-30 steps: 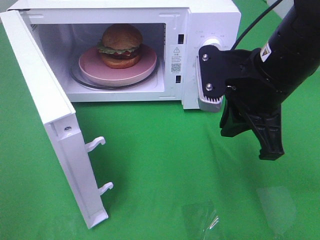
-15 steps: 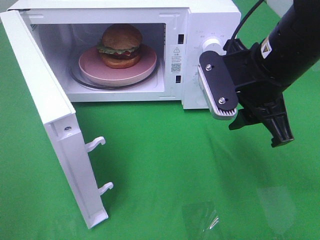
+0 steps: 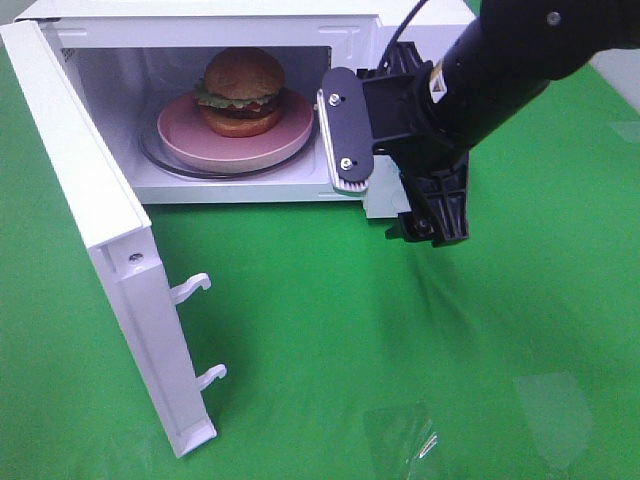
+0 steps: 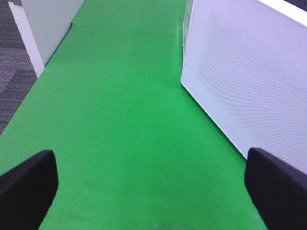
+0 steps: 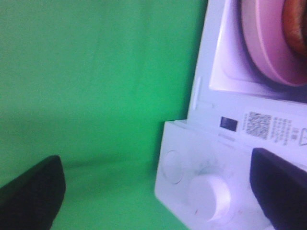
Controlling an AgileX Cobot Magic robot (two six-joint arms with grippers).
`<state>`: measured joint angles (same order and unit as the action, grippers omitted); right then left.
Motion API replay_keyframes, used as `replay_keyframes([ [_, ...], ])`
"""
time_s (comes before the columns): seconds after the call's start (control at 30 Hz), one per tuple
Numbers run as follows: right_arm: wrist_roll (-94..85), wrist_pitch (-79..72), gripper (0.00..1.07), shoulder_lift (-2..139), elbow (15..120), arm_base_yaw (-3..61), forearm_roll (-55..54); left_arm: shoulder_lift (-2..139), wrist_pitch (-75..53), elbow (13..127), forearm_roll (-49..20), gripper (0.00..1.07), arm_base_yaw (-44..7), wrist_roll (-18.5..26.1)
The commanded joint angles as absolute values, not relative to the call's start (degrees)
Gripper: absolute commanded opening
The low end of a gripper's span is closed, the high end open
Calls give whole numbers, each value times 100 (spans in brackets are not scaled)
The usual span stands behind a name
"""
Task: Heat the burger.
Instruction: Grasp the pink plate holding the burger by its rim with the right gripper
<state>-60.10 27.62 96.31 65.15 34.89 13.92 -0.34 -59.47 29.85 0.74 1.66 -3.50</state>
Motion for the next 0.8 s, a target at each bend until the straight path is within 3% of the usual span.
replay_keyframes([
  [0.03, -5947, 2607, 98, 9843, 6795, 3558, 1536, -80, -5884, 2979, 74, 100, 166, -378],
  [0.8, -5775, 1902, 95, 11791, 8703, 3741, 1719, -80, -5884, 2979, 69, 100, 166, -378],
])
